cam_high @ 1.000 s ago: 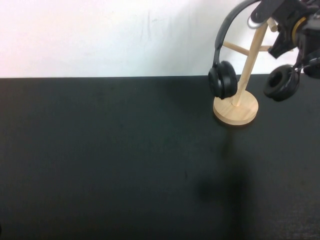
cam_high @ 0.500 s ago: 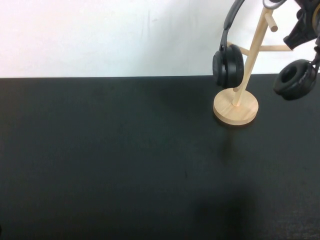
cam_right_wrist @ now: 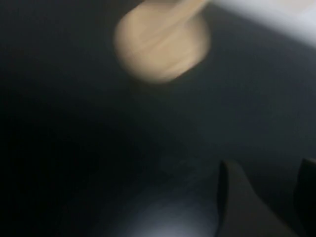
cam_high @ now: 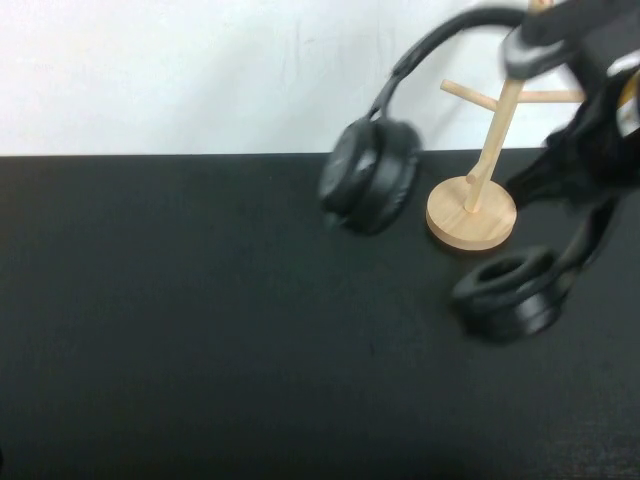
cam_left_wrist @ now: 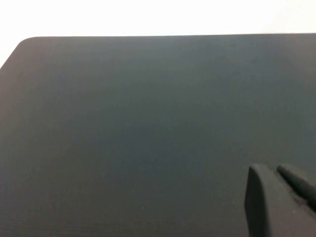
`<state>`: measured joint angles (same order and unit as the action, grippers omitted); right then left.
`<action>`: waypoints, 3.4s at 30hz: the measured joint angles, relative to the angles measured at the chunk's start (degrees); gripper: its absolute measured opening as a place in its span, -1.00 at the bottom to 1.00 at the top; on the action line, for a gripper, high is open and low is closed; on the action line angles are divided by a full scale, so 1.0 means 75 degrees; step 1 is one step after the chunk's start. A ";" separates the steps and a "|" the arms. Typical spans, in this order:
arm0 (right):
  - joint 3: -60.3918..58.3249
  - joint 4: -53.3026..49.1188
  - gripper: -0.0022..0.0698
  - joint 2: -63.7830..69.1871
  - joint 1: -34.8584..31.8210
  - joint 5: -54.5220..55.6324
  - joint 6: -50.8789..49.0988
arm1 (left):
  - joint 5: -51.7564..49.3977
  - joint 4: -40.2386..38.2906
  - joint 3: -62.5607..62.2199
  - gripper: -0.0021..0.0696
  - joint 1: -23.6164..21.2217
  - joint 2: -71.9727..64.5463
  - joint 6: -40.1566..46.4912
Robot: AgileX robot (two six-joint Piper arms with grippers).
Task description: Take out the headphones from the headphone stand
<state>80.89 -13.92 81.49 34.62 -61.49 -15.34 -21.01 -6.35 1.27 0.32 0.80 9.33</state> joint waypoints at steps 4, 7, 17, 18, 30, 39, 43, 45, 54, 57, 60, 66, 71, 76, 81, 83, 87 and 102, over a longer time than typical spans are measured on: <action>0.0000 0.0545 -0.96 0.0879 0.0000 0.0287 0.0093 | 0.0000 0.0000 0.0000 -0.94 0.0000 0.0000 0.0000; 0.0000 0.0852 -0.96 0.1770 0.0000 0.0627 0.0127 | 0.0000 0.0000 0.0000 -0.94 0.0000 0.0000 0.0000; 0.0438 0.1647 -0.96 0.4415 -0.0013 0.1241 0.0964 | 0.0000 0.0000 0.0000 -0.94 0.0000 0.0000 0.0000; 0.0599 0.1576 -0.96 0.4638 -0.0013 0.1198 0.0964 | 0.0000 0.0000 0.0000 -0.94 0.0000 0.0000 0.0000; 0.1672 0.1018 -0.95 0.5874 -0.0013 0.0869 0.0823 | 0.0000 0.0000 0.0000 -0.94 0.0000 0.0000 0.0000; 0.1672 0.0950 -0.20 0.5877 -0.0013 0.0767 0.0491 | 0.0000 0.0000 0.0000 -0.94 0.0000 0.0000 0.0000; 0.1672 0.0966 0.11 0.5736 -0.0013 0.0714 0.0366 | 0.0000 0.0000 0.0000 -0.94 0.0000 0.0000 0.0000; 0.1672 0.0981 0.11 0.5590 -0.0013 0.0666 0.0283 | 0.0000 0.0000 0.0000 -0.94 0.0000 0.0000 0.0000; 0.1672 0.0968 -0.07 0.4428 0.0269 -0.0235 0.0229 | 0.0000 0.0000 0.0000 -0.94 0.0000 0.0000 0.0000; 0.1672 0.0917 -0.32 0.3847 0.0593 -0.0659 0.0229 | 0.0000 0.0000 0.0000 -0.94 0.0000 0.0000 0.0000; 0.1672 0.0688 -0.66 0.3291 0.0975 -0.1105 0.0199 | 0.0000 0.0000 0.0000 -0.94 0.0000 0.0000 0.0000; 0.1659 0.0583 -0.96 0.2027 0.1658 -0.1434 -0.0097 | 0.0000 0.0000 0.0000 -0.94 0.0000 0.0000 0.0000; 0.1659 0.0252 -0.96 0.0914 0.1964 -0.1793 -0.0440 | 0.0000 0.0000 0.0000 -0.94 0.0000 0.0000 0.0000; 0.1673 0.0451 -0.96 0.0006 0.1964 -0.1793 -0.0426 | 0.0000 0.0000 0.0000 -0.94 0.0000 0.0000 0.0000; 0.1673 0.0224 -0.96 -0.0470 0.1964 -0.1793 0.0392 | 0.0000 0.0000 0.0000 -0.94 0.0000 0.0000 0.0000; 0.1673 0.0224 -0.96 -0.0629 0.1964 -0.1793 0.1182 | 0.0000 0.0000 0.0000 -0.94 0.0000 0.0000 0.0000; 0.1657 0.0095 -0.96 -0.0958 0.1949 -0.1793 0.1546 | 0.0000 0.0000 0.0000 -0.94 0.0000 0.0000 0.0000; -0.4654 0.2655 -0.96 -0.4954 -0.1630 0.3593 0.3702 | 0.0000 0.0000 0.0000 -0.94 0.0000 0.0000 0.0000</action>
<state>45.99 5.99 44.33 22.40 -34.54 12.43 -21.01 -6.35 1.27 0.32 0.80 9.33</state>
